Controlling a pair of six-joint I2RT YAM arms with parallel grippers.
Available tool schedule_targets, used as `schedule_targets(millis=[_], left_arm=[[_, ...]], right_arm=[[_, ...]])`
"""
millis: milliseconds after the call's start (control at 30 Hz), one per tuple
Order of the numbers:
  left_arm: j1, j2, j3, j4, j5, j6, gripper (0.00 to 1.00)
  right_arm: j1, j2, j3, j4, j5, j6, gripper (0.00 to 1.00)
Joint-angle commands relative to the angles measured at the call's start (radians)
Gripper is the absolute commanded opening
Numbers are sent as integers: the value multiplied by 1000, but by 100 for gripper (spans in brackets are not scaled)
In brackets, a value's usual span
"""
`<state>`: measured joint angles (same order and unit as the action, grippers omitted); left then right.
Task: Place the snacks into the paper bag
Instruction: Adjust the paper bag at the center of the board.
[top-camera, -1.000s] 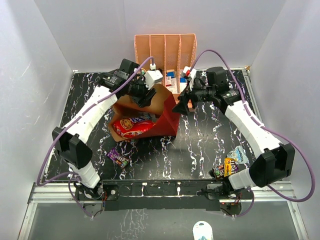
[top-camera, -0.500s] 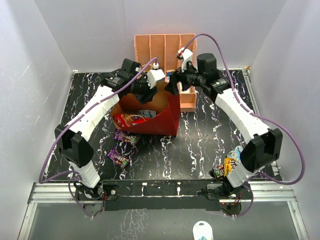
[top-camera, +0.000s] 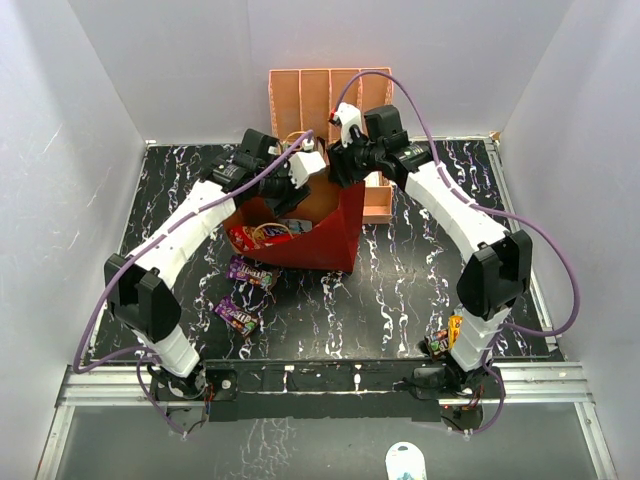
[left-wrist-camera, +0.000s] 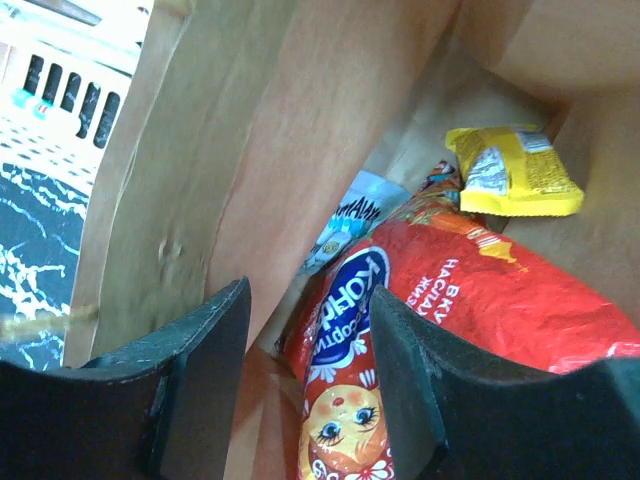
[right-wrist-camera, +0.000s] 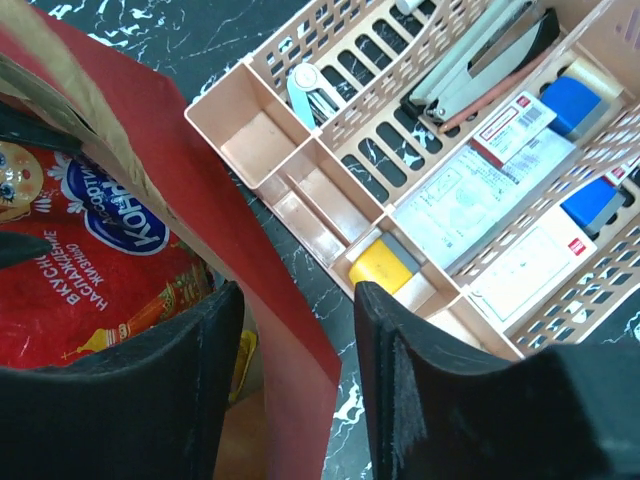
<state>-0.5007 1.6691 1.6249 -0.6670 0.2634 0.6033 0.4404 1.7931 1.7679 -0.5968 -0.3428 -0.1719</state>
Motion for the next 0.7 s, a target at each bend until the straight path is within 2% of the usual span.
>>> schedule_targets(millis=[0,200,667], left_arm=[[11,-53,-12,14,-86,-7,50],[36,-18,0,38,-183,-53,50],[36,75,67,81,-300,-90,50]], right_arm=[[2,6,72,-36,47,-61,47],[-1,-20,71,-27,73,-85,21],[-15,-38,77,-25,119,-151,17]])
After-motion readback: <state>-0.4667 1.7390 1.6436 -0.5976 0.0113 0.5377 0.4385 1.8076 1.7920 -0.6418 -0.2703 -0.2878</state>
